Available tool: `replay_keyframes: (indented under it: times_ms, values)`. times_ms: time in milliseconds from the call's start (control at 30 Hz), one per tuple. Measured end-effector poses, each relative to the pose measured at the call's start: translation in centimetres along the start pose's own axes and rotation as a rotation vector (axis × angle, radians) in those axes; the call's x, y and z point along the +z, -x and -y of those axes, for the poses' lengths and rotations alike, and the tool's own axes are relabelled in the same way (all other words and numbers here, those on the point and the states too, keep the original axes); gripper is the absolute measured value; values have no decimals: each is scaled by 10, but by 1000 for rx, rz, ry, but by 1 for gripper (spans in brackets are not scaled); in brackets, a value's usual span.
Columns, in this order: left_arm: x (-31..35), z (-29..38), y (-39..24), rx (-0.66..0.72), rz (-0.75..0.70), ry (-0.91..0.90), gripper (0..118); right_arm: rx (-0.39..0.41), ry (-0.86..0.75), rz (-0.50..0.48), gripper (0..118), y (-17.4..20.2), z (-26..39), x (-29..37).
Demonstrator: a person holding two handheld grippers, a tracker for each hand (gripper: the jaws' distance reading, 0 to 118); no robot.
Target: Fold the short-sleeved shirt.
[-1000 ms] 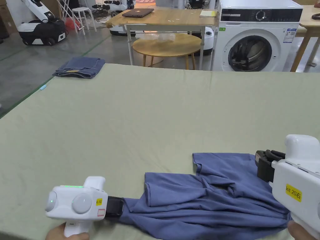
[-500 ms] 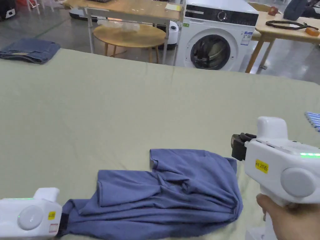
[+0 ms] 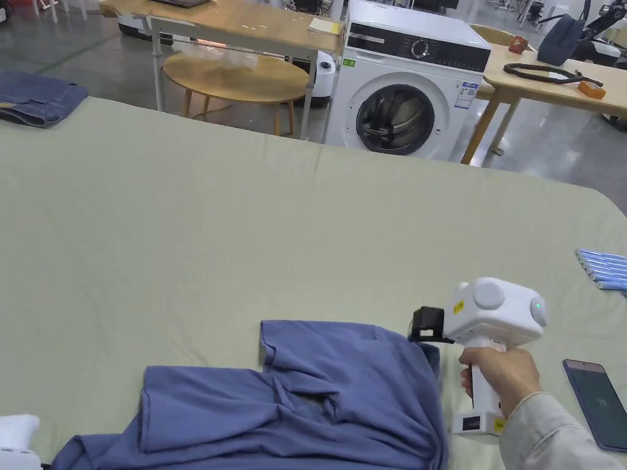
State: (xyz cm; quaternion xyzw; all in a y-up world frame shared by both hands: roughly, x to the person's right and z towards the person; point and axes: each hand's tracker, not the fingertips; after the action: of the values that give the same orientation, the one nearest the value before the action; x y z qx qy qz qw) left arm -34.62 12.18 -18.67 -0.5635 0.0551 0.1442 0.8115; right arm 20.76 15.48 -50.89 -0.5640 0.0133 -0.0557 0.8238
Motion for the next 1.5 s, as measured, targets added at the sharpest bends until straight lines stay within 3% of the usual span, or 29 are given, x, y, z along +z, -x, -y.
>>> replay_keyframes:
  times_ms: [67,200,233,267,333,433,533,633,733,900,1067,1267,1500]
  values:
    - [1,0,-1,-3,1,6,0,-39,25,9,69,-6,0,-14]
    - [0,0,-3,-3,-9,23,0,52,34,35,58,-1,1,-33]
    - [0,0,-3,-6,-13,25,0,72,35,48,38,7,5,-21]
    - [1,0,-3,-11,-16,27,0,95,28,53,3,10,6,-14]
    - [4,0,-3,-13,-19,31,0,128,-23,119,3,13,8,1]
    - [11,0,-5,-25,-22,38,0,119,-26,-1,3,17,12,30]
    - [20,-3,-2,-50,-10,42,0,160,-84,8,3,13,-3,53]
    - [38,-10,5,-28,16,8,0,164,-159,-48,3,18,-1,111]
    - [67,-42,-2,-15,49,-49,0,191,-235,-37,3,23,-4,160]
    - [120,-77,-6,-81,1,-165,0,207,-339,-72,3,22,-25,222]
    - [193,-145,-8,-131,-107,-327,0,243,-476,14,3,31,-40,285]
    - [256,-235,-6,-131,-148,-426,0,190,-554,9,3,39,-75,339]
    - [295,-340,-7,-102,-223,-512,0,174,-650,74,3,55,-132,379]
